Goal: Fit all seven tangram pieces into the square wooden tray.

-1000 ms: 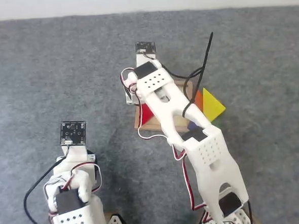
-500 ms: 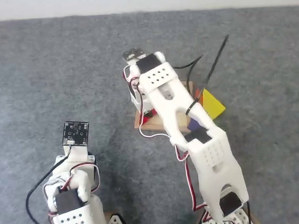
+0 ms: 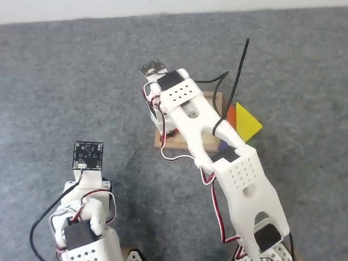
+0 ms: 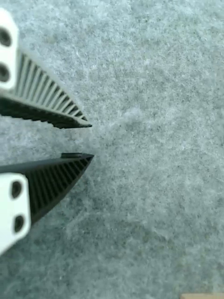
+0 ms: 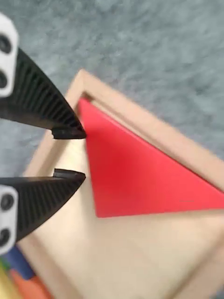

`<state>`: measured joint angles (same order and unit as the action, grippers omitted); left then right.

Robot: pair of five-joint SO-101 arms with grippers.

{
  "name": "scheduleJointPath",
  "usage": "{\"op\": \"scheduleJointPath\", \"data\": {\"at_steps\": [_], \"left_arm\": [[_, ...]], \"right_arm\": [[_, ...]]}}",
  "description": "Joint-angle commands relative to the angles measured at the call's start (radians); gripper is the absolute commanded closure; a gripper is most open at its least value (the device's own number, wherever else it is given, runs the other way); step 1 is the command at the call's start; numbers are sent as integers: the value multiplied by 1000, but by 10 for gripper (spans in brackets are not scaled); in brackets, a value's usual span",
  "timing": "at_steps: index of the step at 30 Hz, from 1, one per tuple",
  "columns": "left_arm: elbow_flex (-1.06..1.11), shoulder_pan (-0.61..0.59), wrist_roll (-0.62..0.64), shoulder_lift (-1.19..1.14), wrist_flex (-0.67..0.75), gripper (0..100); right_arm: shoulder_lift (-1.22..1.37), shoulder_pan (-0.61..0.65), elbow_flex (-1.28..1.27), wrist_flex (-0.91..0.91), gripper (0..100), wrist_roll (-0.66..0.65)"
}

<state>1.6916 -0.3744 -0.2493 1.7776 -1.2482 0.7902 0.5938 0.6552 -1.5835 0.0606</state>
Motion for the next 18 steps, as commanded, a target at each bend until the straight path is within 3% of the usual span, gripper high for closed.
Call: {"op": "scheduleJointPath", "data": {"at_steps": [1, 8, 11, 15, 18], "left_arm": [[-7, -8, -14, 12, -6, 913], [-7, -8, -14, 12, -6, 913], [-7, -8, -14, 12, -6, 913], [-7, -8, -14, 12, -6, 913], [-7, -8, -14, 12, -6, 913]], "right_arm": [[-185, -38, 31, -88, 877, -12], [-404, -209, -49, -199, 874, -18], [-469, -246, -186, -194, 817, -52], [-536, -291, -414, -41, 715, -17], [-573, -332, -606, 150, 693, -6]]}}
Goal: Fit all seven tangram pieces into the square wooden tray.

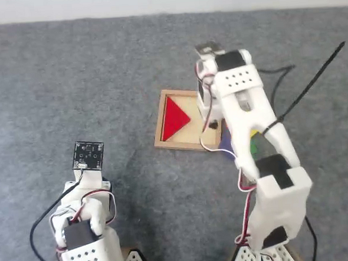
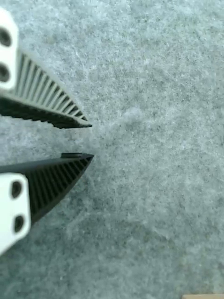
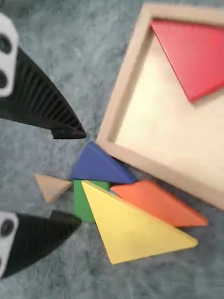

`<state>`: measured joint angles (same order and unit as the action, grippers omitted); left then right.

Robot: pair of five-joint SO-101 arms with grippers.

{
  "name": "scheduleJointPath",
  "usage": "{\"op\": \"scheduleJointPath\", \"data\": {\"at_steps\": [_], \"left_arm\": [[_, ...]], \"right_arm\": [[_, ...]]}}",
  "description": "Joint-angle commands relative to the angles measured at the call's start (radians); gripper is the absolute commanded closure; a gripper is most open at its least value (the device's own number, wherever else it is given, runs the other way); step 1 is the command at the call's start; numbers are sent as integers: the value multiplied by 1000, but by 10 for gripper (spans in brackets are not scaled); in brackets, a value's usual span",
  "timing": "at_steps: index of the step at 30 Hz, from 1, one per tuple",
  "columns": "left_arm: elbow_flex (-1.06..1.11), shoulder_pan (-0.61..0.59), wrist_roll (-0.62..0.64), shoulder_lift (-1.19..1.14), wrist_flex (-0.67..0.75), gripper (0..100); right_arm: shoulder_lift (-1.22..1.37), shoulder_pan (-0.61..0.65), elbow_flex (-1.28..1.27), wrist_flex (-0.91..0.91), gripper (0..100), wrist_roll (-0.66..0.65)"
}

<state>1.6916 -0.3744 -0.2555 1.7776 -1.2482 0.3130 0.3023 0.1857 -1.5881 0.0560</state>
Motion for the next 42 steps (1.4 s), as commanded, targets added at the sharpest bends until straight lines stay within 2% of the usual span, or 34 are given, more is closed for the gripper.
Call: {"op": "scheduleJointPath", "data": {"at_steps": [1, 3, 7, 16, 24, 32, 37, 42], "left_arm": [[-7, -8, -8, 12, -6, 913], [-7, -8, -8, 12, -6, 913], [-7, -9, -8, 12, -6, 913], [-7, -9, -8, 12, -6, 913], [-7, -9, -8, 12, -6, 913], [-7, -9, -8, 12, -6, 913], [-7, -9, -8, 12, -6, 913], [-7, -9, -8, 12, -6, 913]], "right_arm": [[-110, -50, -178, 183, 693, -40], [-120, -73, -226, 222, 692, -75], [-120, -147, -284, 364, 692, 23], [-54, -202, -345, 498, 692, -21], [119, -179, -183, 383, 695, -20], [124, -194, -163, 337, 692, -15], [-24, -171, -161, 380, 692, 92], [-133, -142, -164, 314, 693, 253]]}}
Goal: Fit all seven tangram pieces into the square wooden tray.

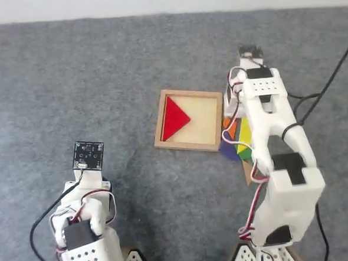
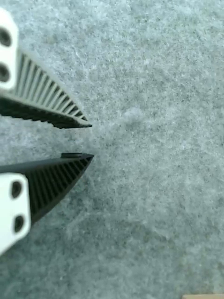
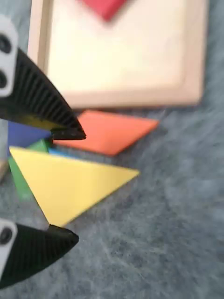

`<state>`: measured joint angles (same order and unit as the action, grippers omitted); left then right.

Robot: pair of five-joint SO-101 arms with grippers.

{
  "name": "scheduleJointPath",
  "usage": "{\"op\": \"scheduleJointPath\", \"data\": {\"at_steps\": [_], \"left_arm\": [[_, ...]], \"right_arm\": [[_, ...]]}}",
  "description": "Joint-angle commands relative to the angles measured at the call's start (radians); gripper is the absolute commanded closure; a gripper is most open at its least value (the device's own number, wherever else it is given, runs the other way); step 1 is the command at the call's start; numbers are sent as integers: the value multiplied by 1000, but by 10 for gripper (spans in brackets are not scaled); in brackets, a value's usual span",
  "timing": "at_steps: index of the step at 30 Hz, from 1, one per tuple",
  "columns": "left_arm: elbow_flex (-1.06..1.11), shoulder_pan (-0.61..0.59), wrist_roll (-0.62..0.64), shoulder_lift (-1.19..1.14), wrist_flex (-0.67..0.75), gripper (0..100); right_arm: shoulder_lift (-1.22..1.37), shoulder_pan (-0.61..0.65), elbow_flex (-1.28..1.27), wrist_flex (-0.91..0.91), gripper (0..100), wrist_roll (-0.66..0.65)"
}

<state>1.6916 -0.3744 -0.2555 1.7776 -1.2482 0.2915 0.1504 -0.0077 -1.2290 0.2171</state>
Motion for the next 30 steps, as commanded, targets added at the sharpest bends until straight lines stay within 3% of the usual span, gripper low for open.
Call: {"op": "scheduleJointPath", "data": {"at_steps": [1, 7, 10, 15, 23, 30], "left_arm": [[-7, -9, -8, 12, -6, 913], [-7, -9, -8, 12, -6, 913], [-7, -9, -8, 12, -6, 913], [-7, -9, -8, 12, -6, 913], [-7, -11, -8, 12, -6, 913], [-7, -11, -8, 12, -6, 913]], "right_arm": [[-130, 8, 29, -73, 693, 107], [-162, -2, -15, -166, 692, 143], [-174, -5, -121, -99, 685, 98], [-222, -22, -258, 35, 562, -14], [-154, -61, -282, 153, 649, 37], [-113, -47, -282, 197, 656, 43]]}}
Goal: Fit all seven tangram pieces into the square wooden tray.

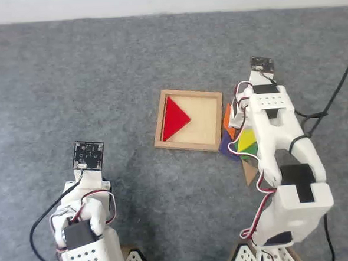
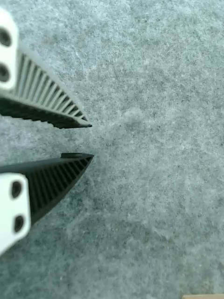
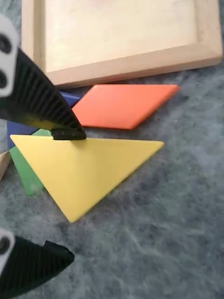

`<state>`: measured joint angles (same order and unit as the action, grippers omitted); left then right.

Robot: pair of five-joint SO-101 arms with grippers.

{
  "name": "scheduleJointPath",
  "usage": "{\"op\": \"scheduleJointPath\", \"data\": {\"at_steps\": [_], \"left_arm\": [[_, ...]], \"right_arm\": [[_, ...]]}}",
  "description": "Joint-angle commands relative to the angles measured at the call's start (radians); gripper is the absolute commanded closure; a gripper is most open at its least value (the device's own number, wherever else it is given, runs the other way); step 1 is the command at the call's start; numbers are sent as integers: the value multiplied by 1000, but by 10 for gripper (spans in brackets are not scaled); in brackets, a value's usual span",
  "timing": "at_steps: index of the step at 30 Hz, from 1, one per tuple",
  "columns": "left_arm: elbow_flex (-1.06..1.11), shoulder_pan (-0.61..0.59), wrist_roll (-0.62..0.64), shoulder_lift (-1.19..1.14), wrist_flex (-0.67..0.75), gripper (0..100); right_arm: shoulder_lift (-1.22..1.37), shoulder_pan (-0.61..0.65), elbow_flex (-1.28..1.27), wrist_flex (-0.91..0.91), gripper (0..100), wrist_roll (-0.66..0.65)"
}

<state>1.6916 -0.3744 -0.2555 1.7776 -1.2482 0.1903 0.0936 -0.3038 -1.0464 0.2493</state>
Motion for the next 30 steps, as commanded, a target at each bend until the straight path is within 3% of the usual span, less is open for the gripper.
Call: {"op": "scheduleJointPath", "data": {"at_steps": [1, 6, 19, 24, 30], "left_arm": [[-7, -11, -8, 12, -6, 913], [-7, -11, -8, 12, -6, 913], [-7, -11, -9, 12, -6, 913], [-7, -29, -9, 12, -6, 913], [-7, -32, -9, 12, -6, 913]], "right_arm": [[-10, 19, 14, 16, 656, 9], [1, 62, 11, 42, 656, 8], [13, 21, -34, 45, 659, 6], [84, 7, -9, 59, 659, -86], [120, 12, 28, 56, 660, -107]]}}
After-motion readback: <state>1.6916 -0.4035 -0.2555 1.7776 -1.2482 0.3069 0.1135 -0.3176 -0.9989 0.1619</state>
